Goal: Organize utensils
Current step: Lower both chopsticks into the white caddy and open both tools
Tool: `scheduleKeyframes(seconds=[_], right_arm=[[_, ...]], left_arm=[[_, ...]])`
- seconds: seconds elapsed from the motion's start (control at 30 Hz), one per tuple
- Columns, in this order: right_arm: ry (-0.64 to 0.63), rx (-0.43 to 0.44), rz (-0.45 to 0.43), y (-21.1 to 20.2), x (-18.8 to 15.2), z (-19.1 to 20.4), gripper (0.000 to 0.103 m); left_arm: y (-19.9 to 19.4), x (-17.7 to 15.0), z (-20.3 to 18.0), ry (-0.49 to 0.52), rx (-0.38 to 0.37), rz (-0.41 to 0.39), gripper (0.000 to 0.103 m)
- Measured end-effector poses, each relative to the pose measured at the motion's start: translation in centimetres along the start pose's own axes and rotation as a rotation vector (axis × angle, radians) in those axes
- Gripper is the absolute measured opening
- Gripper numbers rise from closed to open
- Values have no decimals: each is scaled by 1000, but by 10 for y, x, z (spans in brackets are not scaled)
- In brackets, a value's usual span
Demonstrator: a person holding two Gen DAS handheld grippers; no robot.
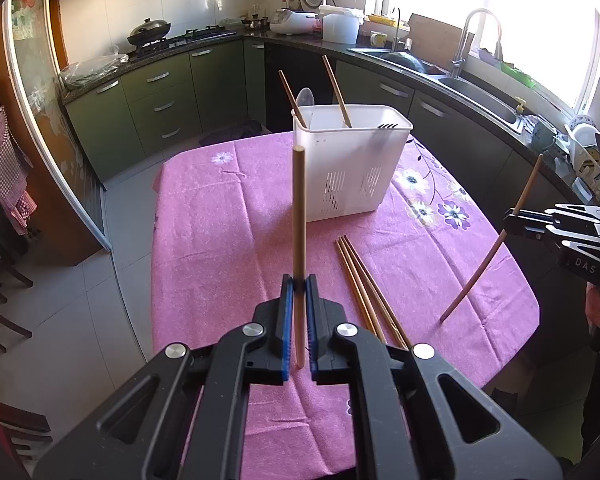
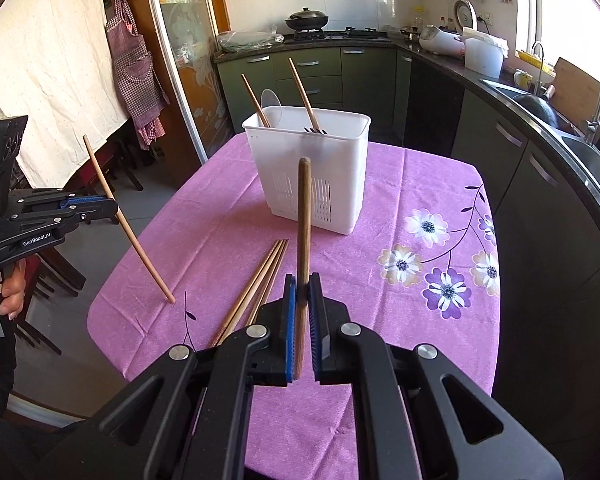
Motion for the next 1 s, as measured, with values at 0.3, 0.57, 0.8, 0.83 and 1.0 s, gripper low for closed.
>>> scheduleKeyframes(seconds=[0.3,0.57,0.8,0.83,1.0], right_arm=[[-4,11,-3,3,8,1,7],[-1,9,-70,-22,45,-6,7],[2,4,-183,-66,107,-20,7],[5,1,-200,-72,117,-22,7],[32,7,-275,-95,166,-41,7]], left_arm=[[-1,6,0,3,-5,-4,6],[-8,28,-9,22,-21,-21,6],[-24,66,-25,45,-50,-54,6],[-28,74,-28,48,-54,-64,6],[-53,119,-44,73,-62,-146,6]])
Point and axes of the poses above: each gripper's, at about its wrist camera, not at the fingertips, and y roughly the way its jaws point, z to its left, x to its top, the point moved 6 cm from there along y, roughly the way its jaws point, and after that the axes turned 8 degrees about -y, right-handed, at the moved point
